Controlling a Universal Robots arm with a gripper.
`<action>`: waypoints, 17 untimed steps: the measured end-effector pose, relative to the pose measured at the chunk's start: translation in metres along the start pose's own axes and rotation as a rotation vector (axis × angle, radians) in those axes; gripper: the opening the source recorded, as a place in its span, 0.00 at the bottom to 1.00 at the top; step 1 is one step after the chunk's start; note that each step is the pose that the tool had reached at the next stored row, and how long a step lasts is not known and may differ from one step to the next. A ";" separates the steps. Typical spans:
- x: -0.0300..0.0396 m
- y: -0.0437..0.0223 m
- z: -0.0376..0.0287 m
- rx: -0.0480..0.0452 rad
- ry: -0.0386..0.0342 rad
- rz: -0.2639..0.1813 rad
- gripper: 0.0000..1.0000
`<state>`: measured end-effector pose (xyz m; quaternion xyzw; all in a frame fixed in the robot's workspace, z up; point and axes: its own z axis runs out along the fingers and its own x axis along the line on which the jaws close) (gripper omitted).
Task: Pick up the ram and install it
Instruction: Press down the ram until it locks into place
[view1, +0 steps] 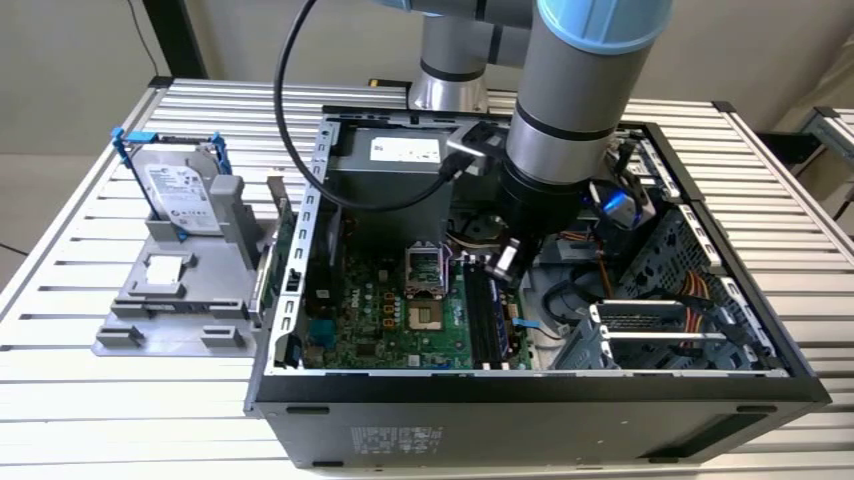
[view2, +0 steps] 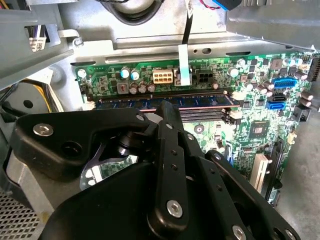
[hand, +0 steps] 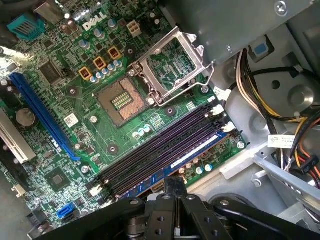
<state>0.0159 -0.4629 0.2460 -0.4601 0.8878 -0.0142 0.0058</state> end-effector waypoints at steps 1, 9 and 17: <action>0.0000 0.0000 0.0000 0.0000 -0.0002 -0.004 0.00; 0.0000 0.0000 0.0000 0.0001 -0.0012 -0.038 0.00; 0.0000 0.0000 0.0000 0.0002 -0.0022 -0.071 0.00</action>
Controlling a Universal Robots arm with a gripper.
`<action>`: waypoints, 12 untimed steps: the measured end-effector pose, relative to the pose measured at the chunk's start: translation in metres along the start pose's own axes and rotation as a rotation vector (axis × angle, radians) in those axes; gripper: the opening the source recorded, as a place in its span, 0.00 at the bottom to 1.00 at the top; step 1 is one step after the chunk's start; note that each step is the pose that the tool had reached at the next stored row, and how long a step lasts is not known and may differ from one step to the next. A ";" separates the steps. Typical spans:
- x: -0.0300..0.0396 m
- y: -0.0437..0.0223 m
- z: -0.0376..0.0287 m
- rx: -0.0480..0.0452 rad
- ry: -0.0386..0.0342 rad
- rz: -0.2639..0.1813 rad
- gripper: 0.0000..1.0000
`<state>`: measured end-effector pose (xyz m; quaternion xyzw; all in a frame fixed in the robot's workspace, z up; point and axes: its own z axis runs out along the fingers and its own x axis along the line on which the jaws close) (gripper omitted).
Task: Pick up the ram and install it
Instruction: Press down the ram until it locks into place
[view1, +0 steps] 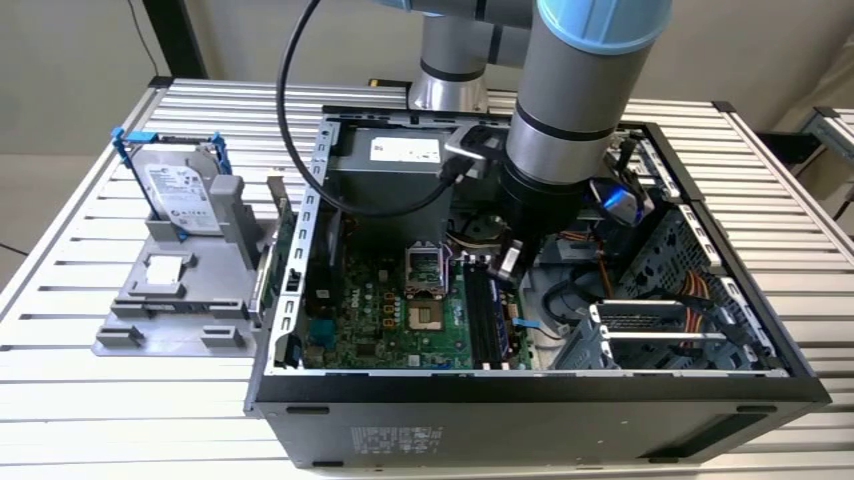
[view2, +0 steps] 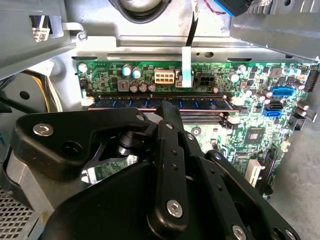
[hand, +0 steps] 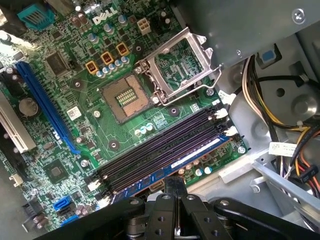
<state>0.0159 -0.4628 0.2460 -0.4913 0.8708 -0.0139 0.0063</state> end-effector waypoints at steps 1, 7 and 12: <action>0.0000 0.0000 0.0000 0.0000 -0.0001 -0.004 0.00; 0.0000 0.0000 0.0000 0.0001 -0.0007 -0.026 0.00; 0.0000 0.0000 0.0000 0.0001 -0.0015 -0.046 0.00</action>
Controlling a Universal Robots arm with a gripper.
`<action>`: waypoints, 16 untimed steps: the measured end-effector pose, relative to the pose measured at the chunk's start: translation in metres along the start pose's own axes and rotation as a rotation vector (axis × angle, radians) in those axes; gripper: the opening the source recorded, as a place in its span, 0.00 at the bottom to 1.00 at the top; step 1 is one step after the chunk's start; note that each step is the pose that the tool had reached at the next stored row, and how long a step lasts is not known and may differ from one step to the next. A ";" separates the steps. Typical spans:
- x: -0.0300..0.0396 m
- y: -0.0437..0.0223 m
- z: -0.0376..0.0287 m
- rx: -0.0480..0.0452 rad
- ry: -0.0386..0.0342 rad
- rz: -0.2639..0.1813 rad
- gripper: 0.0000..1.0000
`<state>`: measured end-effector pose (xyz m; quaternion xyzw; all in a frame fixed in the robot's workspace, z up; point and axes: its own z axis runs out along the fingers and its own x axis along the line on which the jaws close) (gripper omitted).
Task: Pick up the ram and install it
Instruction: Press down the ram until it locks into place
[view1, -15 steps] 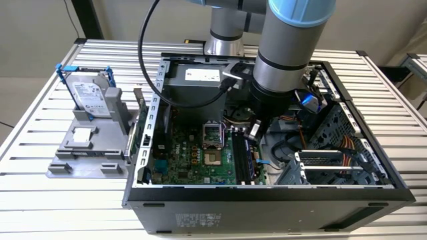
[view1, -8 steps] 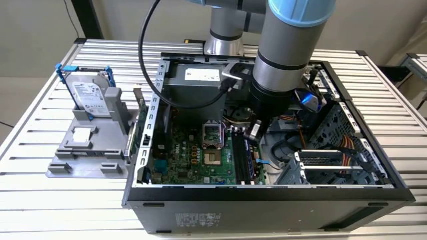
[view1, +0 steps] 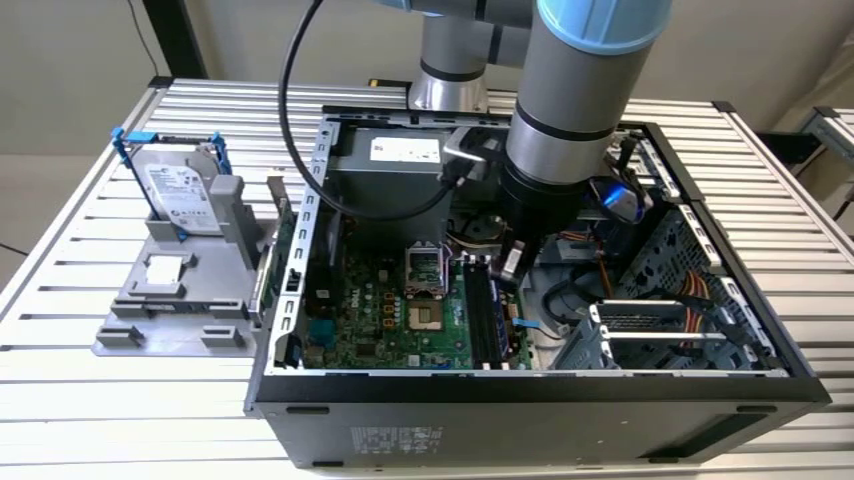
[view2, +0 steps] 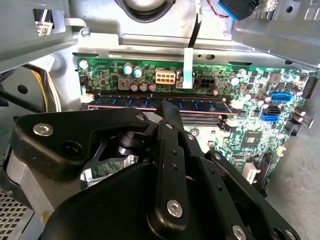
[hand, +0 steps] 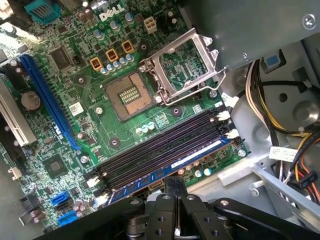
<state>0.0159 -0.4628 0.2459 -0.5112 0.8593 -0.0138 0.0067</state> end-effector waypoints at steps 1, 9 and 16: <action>0.0000 0.0000 0.0000 0.0000 -0.0001 -0.004 0.00; -0.0001 0.0001 0.0000 0.0002 -0.0021 -0.070 0.00; -0.0001 0.0001 0.0005 -0.0063 -0.0111 -0.121 0.00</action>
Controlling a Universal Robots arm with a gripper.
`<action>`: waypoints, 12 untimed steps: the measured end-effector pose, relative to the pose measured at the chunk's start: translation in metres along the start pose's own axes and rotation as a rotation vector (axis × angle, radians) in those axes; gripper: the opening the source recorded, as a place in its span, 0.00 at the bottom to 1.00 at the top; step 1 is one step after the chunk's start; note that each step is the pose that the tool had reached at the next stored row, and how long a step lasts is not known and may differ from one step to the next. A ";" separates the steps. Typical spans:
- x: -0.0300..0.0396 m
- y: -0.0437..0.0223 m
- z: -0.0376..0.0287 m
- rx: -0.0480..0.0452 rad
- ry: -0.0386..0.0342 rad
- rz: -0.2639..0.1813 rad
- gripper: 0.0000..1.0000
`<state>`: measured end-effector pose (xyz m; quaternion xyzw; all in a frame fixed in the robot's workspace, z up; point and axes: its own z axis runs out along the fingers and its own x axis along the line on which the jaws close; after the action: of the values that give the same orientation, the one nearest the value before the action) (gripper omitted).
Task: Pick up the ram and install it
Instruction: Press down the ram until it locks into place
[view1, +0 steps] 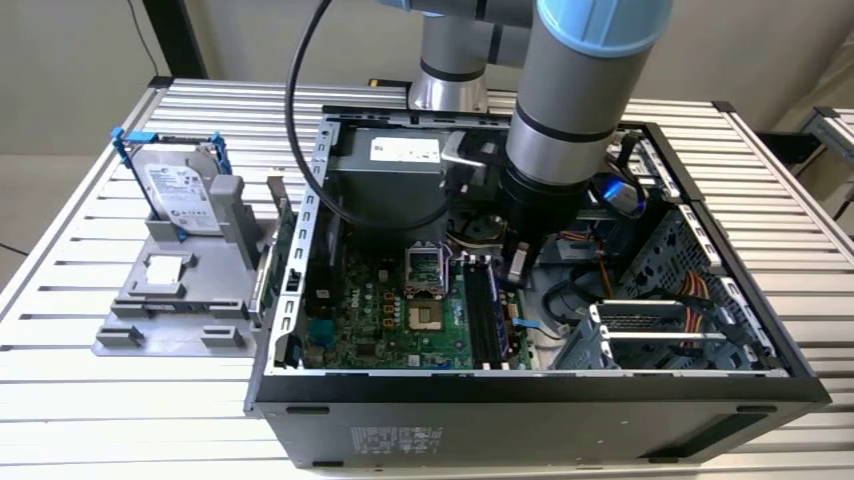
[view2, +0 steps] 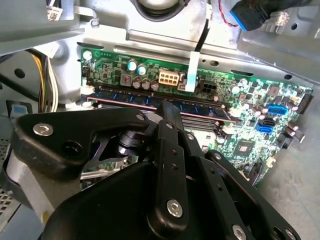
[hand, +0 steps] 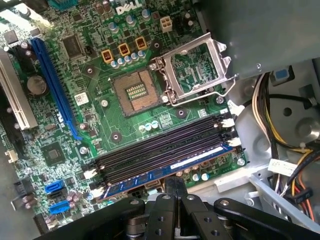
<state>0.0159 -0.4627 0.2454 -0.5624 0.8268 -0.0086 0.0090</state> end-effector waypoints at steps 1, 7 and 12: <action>0.0000 0.0000 0.0001 -0.0018 -0.0019 -0.006 0.00; -0.0001 0.0001 0.0002 -0.0064 -0.0049 -0.028 0.00; 0.0000 0.0000 0.0001 -0.0072 -0.0052 -0.029 0.00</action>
<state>0.0159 -0.4626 0.2453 -0.5743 0.8186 -0.0043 0.0090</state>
